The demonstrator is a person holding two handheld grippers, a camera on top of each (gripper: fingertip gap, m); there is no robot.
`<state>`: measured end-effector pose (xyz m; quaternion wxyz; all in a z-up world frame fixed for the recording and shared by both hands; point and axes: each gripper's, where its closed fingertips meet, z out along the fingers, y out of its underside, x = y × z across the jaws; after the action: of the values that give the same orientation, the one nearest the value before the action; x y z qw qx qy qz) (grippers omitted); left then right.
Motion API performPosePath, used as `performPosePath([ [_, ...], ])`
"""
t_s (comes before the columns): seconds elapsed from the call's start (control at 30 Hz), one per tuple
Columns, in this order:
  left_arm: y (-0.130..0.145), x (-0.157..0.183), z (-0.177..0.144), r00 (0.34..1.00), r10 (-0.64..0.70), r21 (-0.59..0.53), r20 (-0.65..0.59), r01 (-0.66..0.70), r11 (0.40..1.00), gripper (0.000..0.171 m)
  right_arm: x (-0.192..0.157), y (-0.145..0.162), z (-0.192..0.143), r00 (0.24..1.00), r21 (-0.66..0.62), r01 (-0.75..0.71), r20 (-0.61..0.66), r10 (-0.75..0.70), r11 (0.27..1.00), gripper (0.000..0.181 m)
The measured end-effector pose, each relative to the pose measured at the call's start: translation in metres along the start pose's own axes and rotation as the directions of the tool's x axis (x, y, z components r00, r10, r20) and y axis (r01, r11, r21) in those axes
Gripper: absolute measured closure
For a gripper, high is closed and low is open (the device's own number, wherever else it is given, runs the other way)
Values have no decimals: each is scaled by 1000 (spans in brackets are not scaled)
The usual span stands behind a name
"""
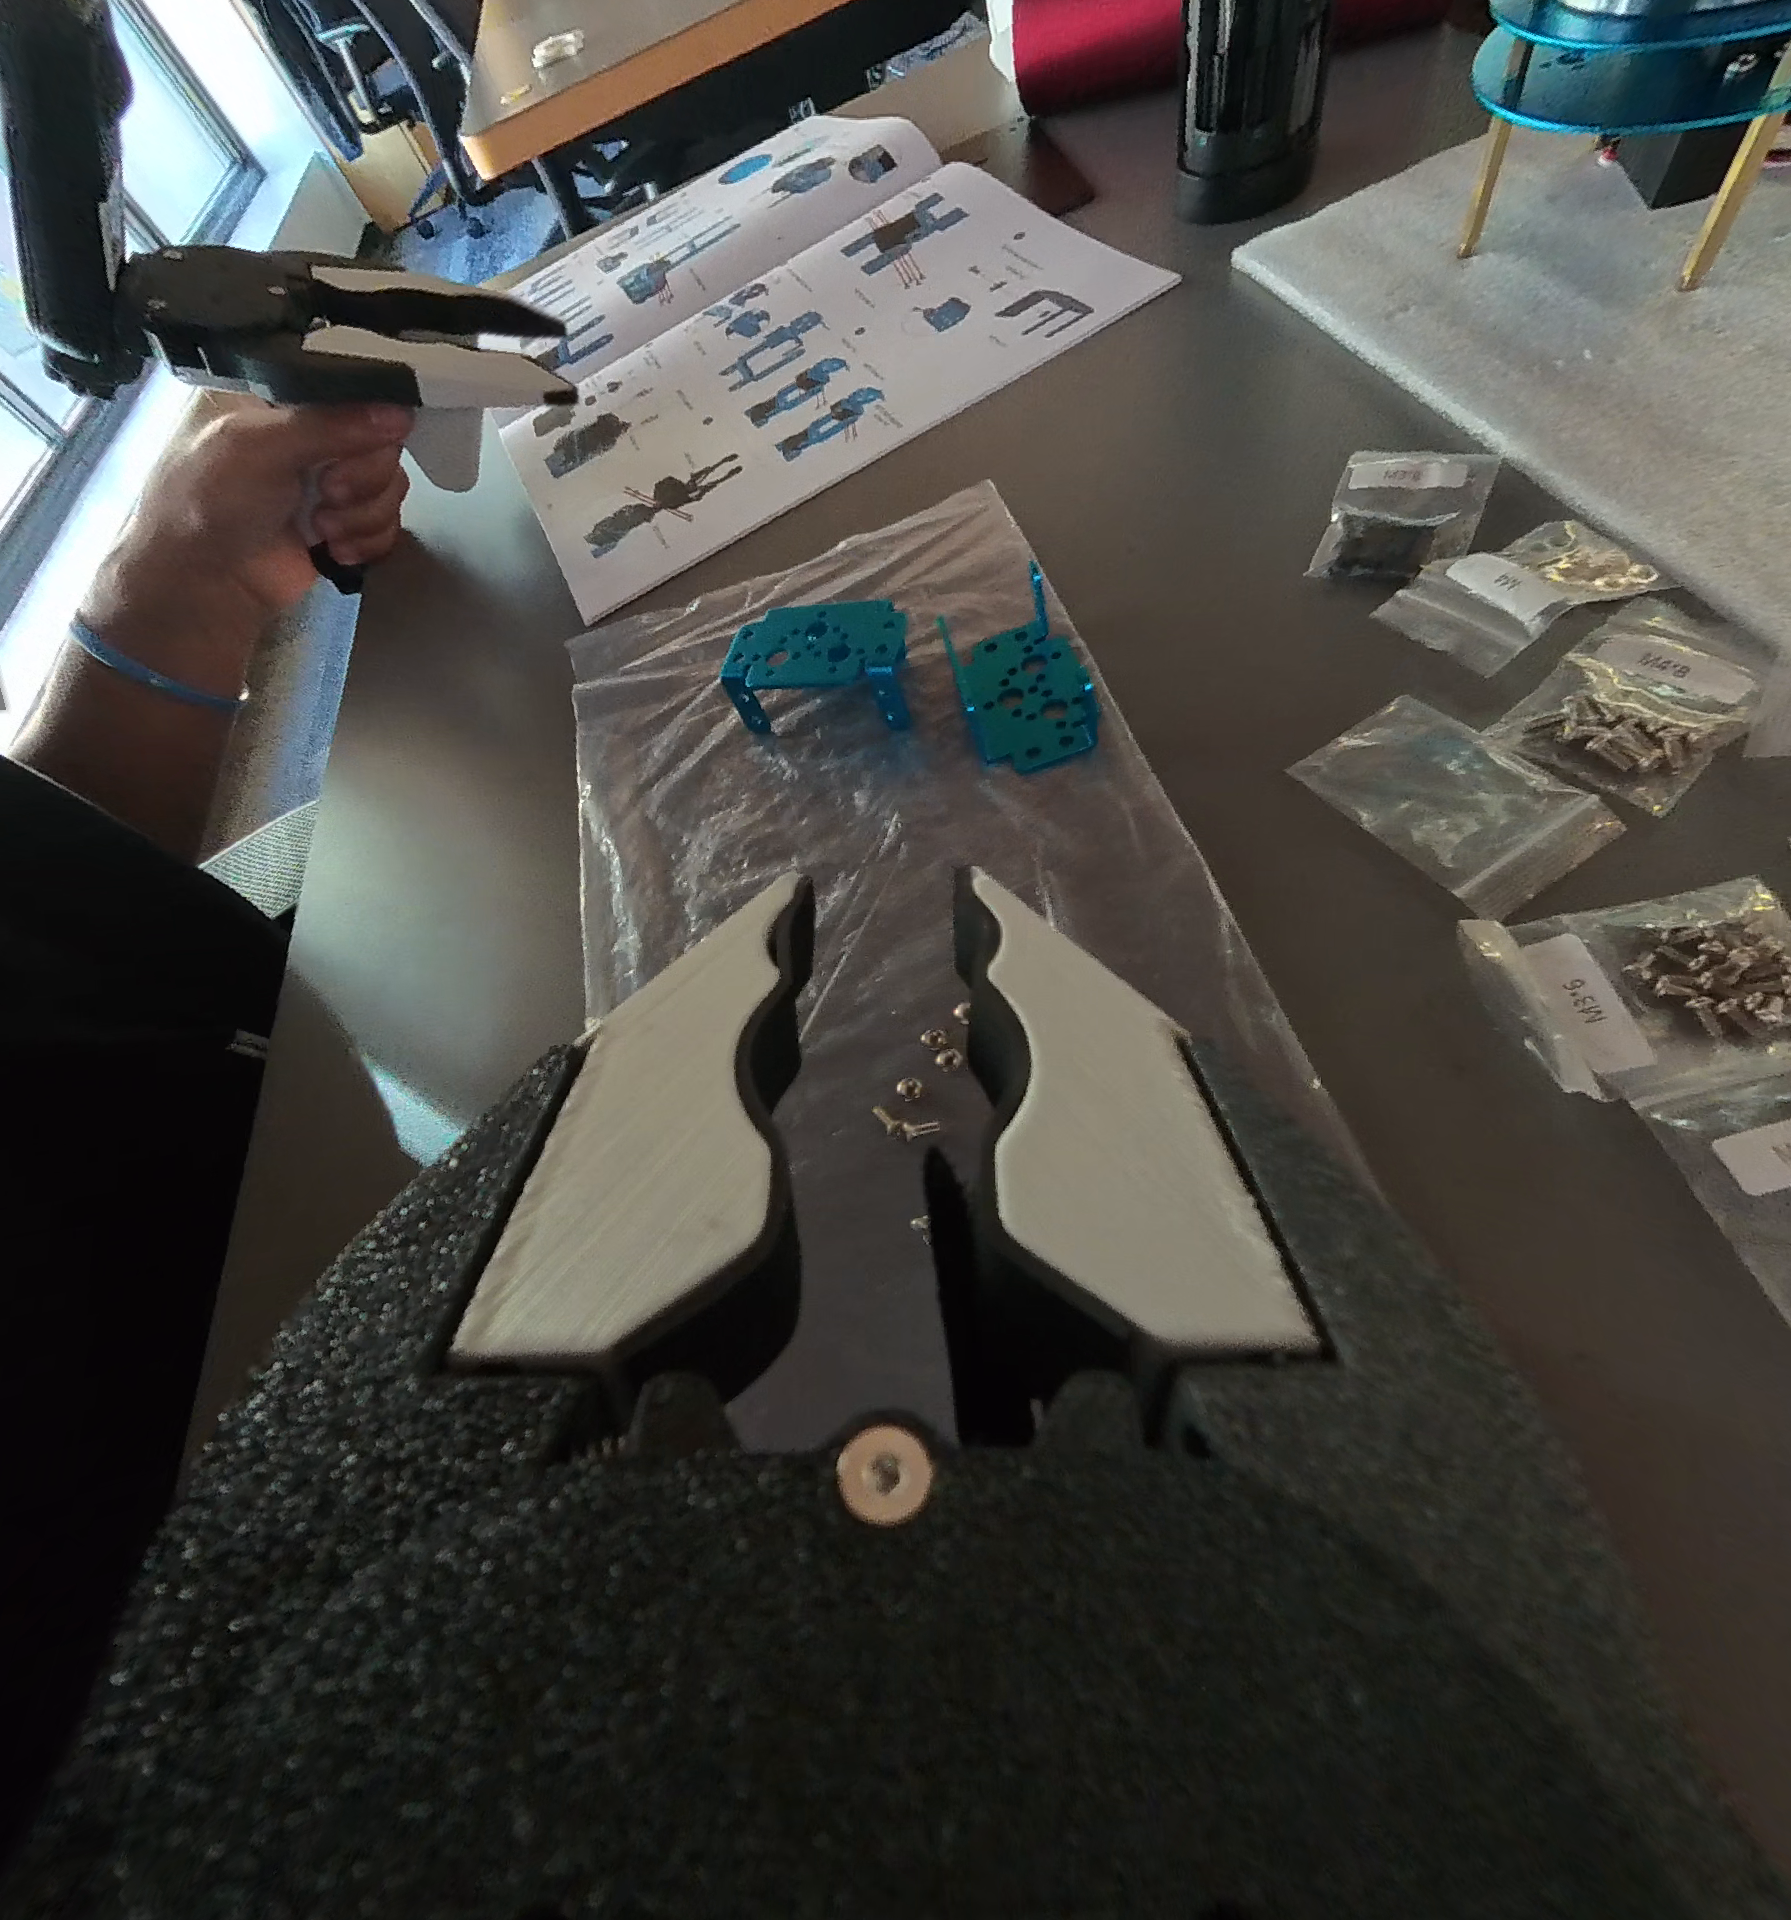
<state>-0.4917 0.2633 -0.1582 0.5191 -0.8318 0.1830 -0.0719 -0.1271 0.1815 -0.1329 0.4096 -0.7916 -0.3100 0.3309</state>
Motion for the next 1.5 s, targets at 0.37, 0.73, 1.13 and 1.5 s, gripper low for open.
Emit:
performPosePath([
  [0.37,9,1,7,999,41,-69,19,-40,997,117,0,8,3,1000,-37,23,-14,-23,999,155],
  [0.73,10,2,8,999,52,-78,11,-51,996,118,3,9,4,999,-46,29,-28,-30,999,155],
  [1.13,8,4,7,997,71,-65,9,-71,995,117,19,-13,48,971,-160,229,104,-215,960,151],
  [1.5,0,0,0,997,64,6,39,-64,998,118,59,-9,90,986,-360,168,63,-156,918,161],
])
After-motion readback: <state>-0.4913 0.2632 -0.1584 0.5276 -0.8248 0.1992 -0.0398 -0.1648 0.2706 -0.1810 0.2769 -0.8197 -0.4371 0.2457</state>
